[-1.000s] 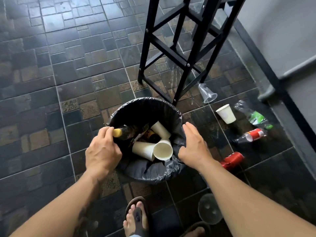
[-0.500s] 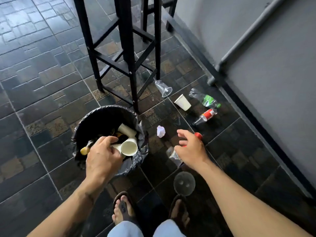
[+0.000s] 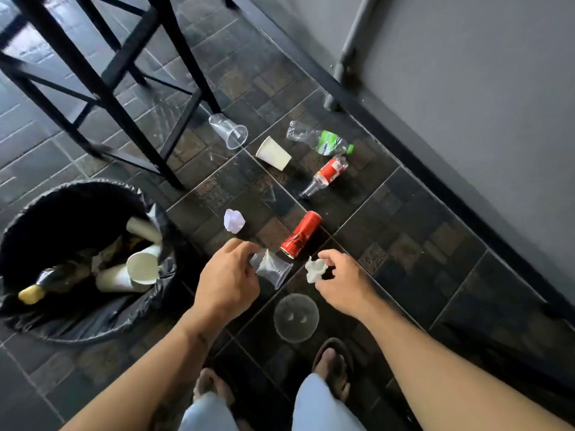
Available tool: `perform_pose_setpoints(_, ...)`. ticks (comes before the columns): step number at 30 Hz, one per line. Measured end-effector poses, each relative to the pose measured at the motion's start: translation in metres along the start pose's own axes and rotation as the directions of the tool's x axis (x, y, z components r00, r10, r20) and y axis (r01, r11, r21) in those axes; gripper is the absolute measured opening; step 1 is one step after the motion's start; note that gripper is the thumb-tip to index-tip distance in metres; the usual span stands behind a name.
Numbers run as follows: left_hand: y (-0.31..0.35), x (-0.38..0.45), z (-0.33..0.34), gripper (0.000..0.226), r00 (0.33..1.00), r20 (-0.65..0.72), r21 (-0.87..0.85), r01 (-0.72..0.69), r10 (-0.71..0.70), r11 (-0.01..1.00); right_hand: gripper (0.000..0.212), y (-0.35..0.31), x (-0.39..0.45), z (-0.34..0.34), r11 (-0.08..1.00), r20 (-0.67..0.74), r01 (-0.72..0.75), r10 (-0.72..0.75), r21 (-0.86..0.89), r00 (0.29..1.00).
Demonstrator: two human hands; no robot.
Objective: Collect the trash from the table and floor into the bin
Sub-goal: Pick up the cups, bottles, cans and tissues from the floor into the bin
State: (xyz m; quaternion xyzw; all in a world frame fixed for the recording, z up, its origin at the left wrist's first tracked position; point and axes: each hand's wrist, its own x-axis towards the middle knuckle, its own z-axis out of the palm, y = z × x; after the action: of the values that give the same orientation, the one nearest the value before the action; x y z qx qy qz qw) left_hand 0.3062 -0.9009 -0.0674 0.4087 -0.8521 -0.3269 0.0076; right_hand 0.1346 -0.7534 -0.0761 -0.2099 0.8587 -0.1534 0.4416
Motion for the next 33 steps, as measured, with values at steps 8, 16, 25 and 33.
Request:
perform_pose_setpoints(8, -0.059, 0.046, 0.145, 0.072, 0.926, 0.304, 0.314, -0.321, 0.226, 0.894, 0.063, 0.086, 0.106, 0.045, 0.893, 0.178, 0.211, -0.151, -0.398, 0.973)
perform_pose_setpoints(16, -0.125, 0.061, 0.205, 0.111, 0.887, 0.395, 0.464, -0.417, 0.239, 0.781, 0.047, 0.135, 0.165, 0.094, 0.6, 0.249, 0.418, -0.347, -0.682, 0.904)
perform_pose_setpoints(25, -0.141, 0.087, 0.178, 0.053, 0.958, -0.121, 0.223, -0.228, 0.259, 0.948, 0.027, 0.088, 0.208, 0.031, 0.889, -0.362, 0.396, -0.456, -0.232, 0.813)
perform_pose_setpoints(33, -0.146, 0.134, 0.153, 0.06, 0.97, -0.239, 0.166, 0.085, -0.044, 0.982, 0.036, 0.007, 0.246, 0.01, 0.828, -0.205, 0.367, -0.483, -0.425, 0.851)
